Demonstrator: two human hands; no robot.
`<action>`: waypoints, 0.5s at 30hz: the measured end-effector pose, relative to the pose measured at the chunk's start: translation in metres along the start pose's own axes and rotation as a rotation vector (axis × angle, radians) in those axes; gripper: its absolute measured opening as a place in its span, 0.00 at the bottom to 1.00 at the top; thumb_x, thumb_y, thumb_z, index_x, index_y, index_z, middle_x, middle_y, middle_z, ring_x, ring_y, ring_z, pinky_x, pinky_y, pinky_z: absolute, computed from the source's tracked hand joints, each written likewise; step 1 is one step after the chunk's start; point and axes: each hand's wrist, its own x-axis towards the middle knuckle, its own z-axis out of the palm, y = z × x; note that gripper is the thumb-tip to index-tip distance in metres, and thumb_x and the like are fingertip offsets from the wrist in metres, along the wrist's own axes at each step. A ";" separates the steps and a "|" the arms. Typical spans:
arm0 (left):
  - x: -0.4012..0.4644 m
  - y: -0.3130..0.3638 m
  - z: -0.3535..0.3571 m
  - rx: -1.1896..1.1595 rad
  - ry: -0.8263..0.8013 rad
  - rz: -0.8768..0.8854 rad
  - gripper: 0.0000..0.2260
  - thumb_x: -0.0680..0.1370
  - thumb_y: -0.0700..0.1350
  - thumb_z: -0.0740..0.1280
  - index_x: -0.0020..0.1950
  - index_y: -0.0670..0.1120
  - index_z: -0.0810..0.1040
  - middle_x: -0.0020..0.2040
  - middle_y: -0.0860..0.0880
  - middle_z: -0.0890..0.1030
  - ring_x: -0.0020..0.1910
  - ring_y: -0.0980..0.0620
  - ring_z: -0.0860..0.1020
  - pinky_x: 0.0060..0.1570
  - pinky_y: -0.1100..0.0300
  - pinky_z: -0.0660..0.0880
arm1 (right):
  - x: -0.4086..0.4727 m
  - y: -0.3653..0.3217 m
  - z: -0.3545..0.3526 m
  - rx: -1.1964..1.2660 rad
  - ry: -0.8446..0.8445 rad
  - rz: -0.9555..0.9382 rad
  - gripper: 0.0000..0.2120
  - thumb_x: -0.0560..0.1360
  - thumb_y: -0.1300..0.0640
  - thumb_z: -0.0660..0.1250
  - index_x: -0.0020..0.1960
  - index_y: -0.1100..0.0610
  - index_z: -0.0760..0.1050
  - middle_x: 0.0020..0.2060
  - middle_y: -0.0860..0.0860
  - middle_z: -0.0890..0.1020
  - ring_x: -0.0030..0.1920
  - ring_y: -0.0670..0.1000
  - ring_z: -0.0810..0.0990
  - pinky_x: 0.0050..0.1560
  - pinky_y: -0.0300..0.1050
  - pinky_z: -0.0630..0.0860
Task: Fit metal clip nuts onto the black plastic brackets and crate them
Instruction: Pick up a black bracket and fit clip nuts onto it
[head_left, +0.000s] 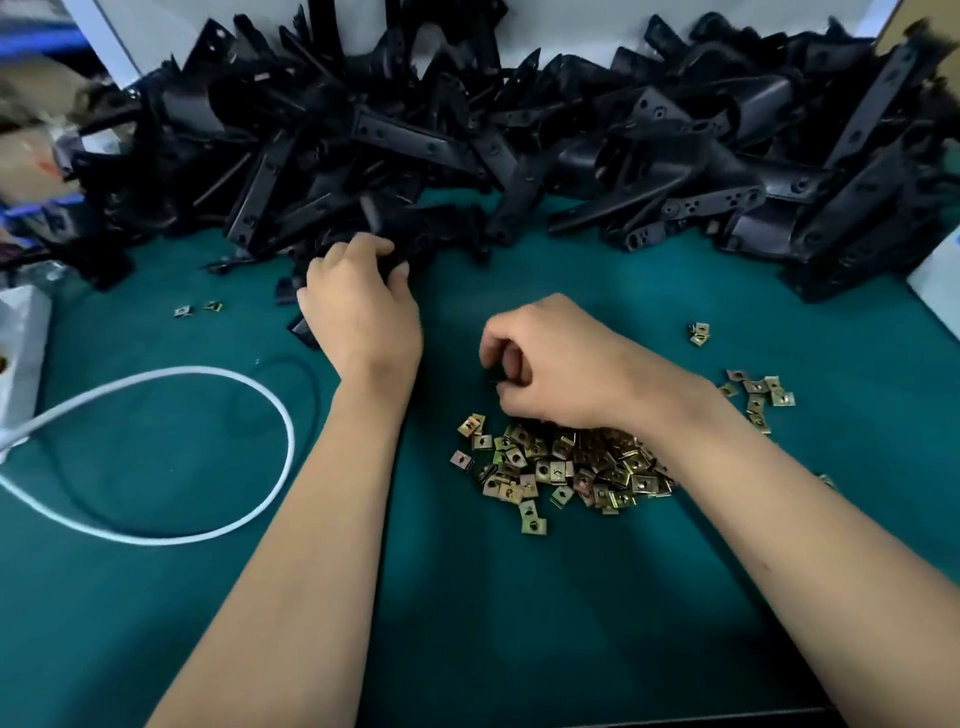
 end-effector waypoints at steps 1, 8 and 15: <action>-0.001 0.002 -0.002 -0.061 0.047 0.024 0.10 0.80 0.43 0.68 0.60 0.45 0.82 0.57 0.46 0.83 0.58 0.41 0.77 0.57 0.52 0.68 | -0.003 0.004 0.000 0.032 0.029 -0.013 0.08 0.73 0.59 0.74 0.52 0.53 0.84 0.37 0.44 0.82 0.34 0.40 0.80 0.37 0.35 0.77; -0.006 0.016 -0.015 -0.606 0.293 0.049 0.05 0.79 0.41 0.71 0.52 0.41 0.83 0.47 0.47 0.83 0.46 0.50 0.80 0.50 0.62 0.76 | -0.004 0.026 0.004 0.283 0.228 -0.046 0.04 0.76 0.62 0.74 0.47 0.54 0.85 0.41 0.44 0.83 0.40 0.42 0.80 0.42 0.34 0.75; -0.003 0.022 -0.019 -1.007 0.119 -0.082 0.00 0.79 0.40 0.72 0.49 0.44 0.82 0.43 0.45 0.82 0.33 0.48 0.77 0.34 0.55 0.73 | -0.002 0.032 -0.001 0.966 0.478 0.021 0.06 0.79 0.62 0.71 0.49 0.52 0.84 0.46 0.44 0.84 0.45 0.44 0.80 0.42 0.44 0.80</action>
